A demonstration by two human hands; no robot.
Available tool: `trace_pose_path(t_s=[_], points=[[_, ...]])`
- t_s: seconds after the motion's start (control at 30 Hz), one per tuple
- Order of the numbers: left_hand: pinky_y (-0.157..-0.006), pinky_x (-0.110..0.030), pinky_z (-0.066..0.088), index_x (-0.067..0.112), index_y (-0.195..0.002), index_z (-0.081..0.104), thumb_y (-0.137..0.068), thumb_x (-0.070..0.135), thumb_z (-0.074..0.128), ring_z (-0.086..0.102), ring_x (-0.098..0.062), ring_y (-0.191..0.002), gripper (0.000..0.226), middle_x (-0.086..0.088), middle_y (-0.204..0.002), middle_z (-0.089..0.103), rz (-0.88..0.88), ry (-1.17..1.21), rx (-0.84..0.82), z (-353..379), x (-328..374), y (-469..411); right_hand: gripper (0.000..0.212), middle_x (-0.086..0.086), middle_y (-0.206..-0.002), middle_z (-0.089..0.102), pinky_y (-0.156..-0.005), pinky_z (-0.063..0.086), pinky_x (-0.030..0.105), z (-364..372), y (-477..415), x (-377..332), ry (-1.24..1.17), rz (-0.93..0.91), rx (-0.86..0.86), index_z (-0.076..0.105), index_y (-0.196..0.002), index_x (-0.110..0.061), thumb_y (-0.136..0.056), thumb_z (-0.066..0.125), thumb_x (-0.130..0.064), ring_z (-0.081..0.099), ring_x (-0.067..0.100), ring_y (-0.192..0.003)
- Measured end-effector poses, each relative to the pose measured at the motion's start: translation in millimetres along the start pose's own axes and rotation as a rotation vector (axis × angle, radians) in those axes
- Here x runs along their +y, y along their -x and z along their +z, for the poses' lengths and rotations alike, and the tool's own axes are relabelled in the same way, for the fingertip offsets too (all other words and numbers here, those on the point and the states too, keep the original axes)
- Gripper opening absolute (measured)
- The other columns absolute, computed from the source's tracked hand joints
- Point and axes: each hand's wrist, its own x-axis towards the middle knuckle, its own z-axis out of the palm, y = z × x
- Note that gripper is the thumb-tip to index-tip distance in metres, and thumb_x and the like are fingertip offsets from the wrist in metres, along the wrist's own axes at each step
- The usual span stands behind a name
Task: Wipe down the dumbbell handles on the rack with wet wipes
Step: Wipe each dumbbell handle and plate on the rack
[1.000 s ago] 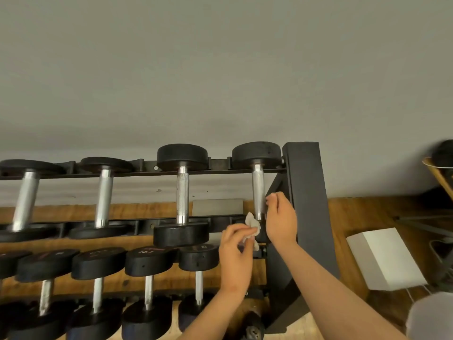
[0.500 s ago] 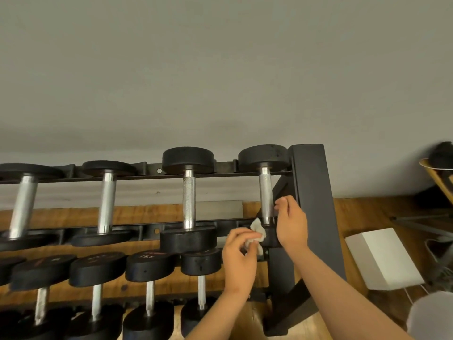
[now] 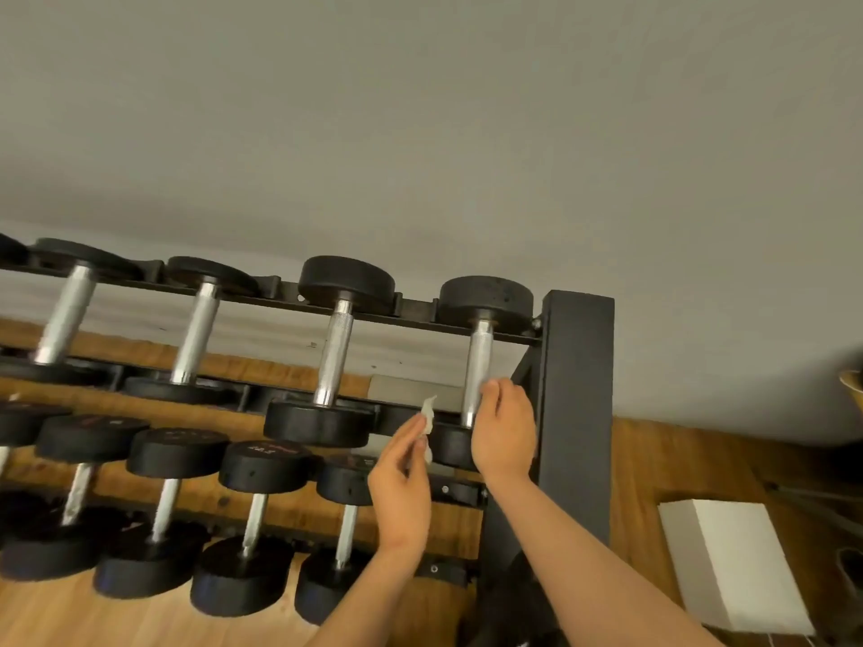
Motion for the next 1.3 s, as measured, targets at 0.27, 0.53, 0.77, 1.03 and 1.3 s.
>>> trace_pose_path(t_s=[0.27,0.53,0.77,1.03,1.3], points=[[-0.118,-0.017,0.019,0.04,-0.14,0.032,-0.105,0.013,0.038,0.023,0.004,-0.144,0.045,0.015,-0.156,0.028,-0.096,0.054,-0.142,12.0,-10.6,6.1,0.036,0.002,-0.094,0.054,-0.055,0.028,0.015,-3.0,-2.6,-3.3,0.105,-0.055,-0.047,0.06,-0.098,-0.013,-0.104,0.031,-0.033,0.053,0.013,-0.08],[-0.119,-0.017,0.017,0.041,-0.143,0.029,-0.101,0.002,0.044,0.021,0.003,-0.145,0.059,0.014,-0.158,0.026,-0.136,0.003,-0.239,-5.2,-28.6,9.8,0.037,0.002,-0.092,0.054,-0.055,0.029,0.015,-3.1,-1.6,-2.5,0.094,-0.05,-0.033,0.06,-0.097,-0.013,-0.103,0.031,-0.034,0.053,0.011,-0.076],[-0.117,-0.035,0.032,0.039,-0.15,0.022,-0.084,0.0,0.063,0.041,-0.005,-0.138,0.086,0.011,-0.145,0.049,-0.159,-0.155,-0.46,-17.8,-44.4,-15.5,0.038,-0.001,-0.088,0.055,-0.056,0.035,0.019,-1.5,-0.7,-2.5,0.043,-0.041,-0.001,0.06,-0.094,-0.015,-0.1,0.03,-0.037,0.055,0.012,-0.076],[-0.106,-0.021,0.042,0.04,-0.135,0.04,-0.081,-0.02,0.057,0.047,-0.003,-0.132,0.082,0.014,-0.136,0.056,-0.274,-0.042,-0.549,-28.1,-31.4,-27.5,0.032,-0.001,-0.087,0.056,-0.063,0.043,0.025,-2.7,0.4,-4.6,-0.023,-0.006,0.003,0.06,-0.093,-0.012,-0.104,0.036,-0.029,0.056,0.013,-0.079],[-0.115,-0.042,0.035,0.042,-0.143,0.031,-0.077,-0.002,0.069,0.04,-0.015,-0.139,0.088,0.005,-0.147,0.048,-0.34,-0.074,-0.592,-27.5,-21.2,-28.4,0.034,0.002,-0.089,0.057,-0.062,0.041,0.024,-2.6,0.7,-5.2,-0.017,-0.01,0.007,0.061,-0.095,-0.012,-0.103,0.034,-0.031,0.056,0.015,-0.08]])
